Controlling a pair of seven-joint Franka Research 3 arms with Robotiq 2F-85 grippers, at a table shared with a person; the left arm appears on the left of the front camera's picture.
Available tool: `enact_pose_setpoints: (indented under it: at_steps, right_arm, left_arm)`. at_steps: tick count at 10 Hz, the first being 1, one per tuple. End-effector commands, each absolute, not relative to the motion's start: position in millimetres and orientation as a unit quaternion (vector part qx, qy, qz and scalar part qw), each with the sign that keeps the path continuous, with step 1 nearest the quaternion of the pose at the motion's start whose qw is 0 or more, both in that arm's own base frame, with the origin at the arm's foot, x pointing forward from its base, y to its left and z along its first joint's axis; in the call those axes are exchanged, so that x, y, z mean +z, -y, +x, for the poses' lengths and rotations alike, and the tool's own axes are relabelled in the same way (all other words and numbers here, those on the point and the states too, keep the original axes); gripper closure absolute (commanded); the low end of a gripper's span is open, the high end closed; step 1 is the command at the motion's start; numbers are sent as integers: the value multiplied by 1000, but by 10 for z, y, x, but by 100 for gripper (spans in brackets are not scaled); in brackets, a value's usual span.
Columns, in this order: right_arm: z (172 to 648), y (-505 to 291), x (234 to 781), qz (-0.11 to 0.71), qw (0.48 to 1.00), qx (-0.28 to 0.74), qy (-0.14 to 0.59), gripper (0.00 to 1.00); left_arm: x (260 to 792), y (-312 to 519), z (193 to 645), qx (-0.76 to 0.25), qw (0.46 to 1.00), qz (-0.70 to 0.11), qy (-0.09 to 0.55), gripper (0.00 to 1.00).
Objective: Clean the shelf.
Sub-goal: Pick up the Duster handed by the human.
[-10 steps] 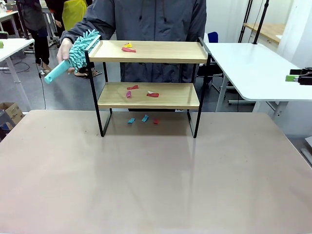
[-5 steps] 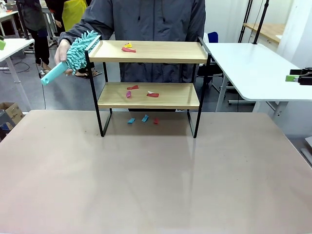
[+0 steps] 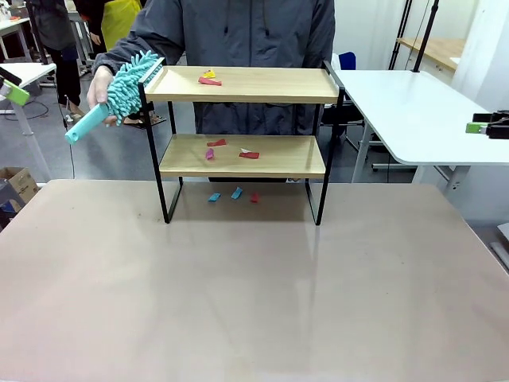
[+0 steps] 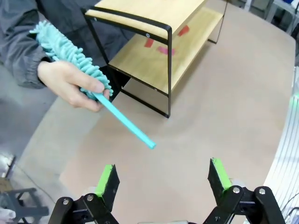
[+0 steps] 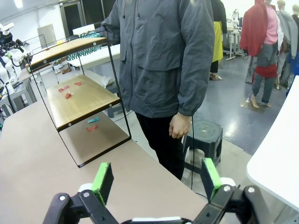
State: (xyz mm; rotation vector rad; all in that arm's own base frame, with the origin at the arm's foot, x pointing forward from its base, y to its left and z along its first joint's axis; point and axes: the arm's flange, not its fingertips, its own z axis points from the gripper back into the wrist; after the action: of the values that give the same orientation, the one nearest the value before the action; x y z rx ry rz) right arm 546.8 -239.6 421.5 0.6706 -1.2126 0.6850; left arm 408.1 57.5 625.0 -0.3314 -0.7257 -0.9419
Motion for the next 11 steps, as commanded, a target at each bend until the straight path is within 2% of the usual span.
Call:
enact_pose_setpoints:
  at_steps: [1, 3, 5, 7, 11]
  right_arm:
    - [5477, 2382, 4231, 300, 717, 311, 547, 0]
    - [5477, 2382, 4231, 300, 717, 311, 547, 0]
    - [5477, 2382, 4231, 300, 717, 311, 547, 0]
    - [5477, 2382, 4231, 300, 717, 311, 547, 0]
    - [5477, 2382, 4231, 300, 717, 311, 547, 0]
  left_arm:
    - [6298, -664, 4046, -436, 817, -161, 341, 0]
    - [6254, -631, 4075, -438, 815, -159, 344, 0]
    - [6181, -300, 4073, -337, 852, -111, 384, 0]
    - [6082, 37, 4107, -286, 870, -54, 398, 0]
    - [5811, 394, 4216, -266, 891, -11, 367, 0]
